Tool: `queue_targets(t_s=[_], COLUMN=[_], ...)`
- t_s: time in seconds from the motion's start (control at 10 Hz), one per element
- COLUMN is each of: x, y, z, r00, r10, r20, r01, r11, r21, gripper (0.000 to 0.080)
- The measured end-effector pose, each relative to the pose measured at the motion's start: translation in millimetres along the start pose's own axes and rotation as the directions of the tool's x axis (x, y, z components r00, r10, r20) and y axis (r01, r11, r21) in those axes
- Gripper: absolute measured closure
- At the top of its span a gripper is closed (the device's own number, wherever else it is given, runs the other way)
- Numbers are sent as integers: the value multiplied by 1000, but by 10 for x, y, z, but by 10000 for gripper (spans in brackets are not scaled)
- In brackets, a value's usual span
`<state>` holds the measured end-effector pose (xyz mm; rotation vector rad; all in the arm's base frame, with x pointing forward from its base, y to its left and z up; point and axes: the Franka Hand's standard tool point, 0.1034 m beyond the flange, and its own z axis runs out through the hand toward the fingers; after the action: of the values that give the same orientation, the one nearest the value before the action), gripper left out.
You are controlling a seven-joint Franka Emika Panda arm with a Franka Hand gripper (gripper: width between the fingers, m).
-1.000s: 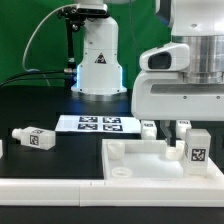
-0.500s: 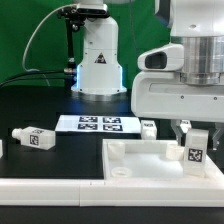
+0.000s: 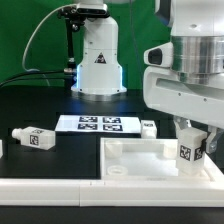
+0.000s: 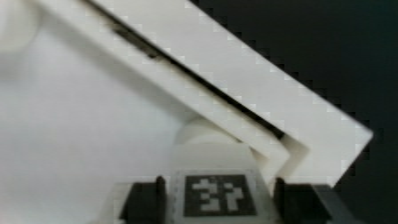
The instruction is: Assemble one leg
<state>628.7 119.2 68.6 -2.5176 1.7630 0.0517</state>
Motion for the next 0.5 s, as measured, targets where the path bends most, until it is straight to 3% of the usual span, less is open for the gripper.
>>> queue_targets(t_s=[0.2,0.5], x=[-40,-41], y=[4,4], z=[14,14], r00=[984,988], r10=[179,151], r20=[9,8], r01=[-179,-151], r11=[984,988], r21=[1,1], gripper=[515,515])
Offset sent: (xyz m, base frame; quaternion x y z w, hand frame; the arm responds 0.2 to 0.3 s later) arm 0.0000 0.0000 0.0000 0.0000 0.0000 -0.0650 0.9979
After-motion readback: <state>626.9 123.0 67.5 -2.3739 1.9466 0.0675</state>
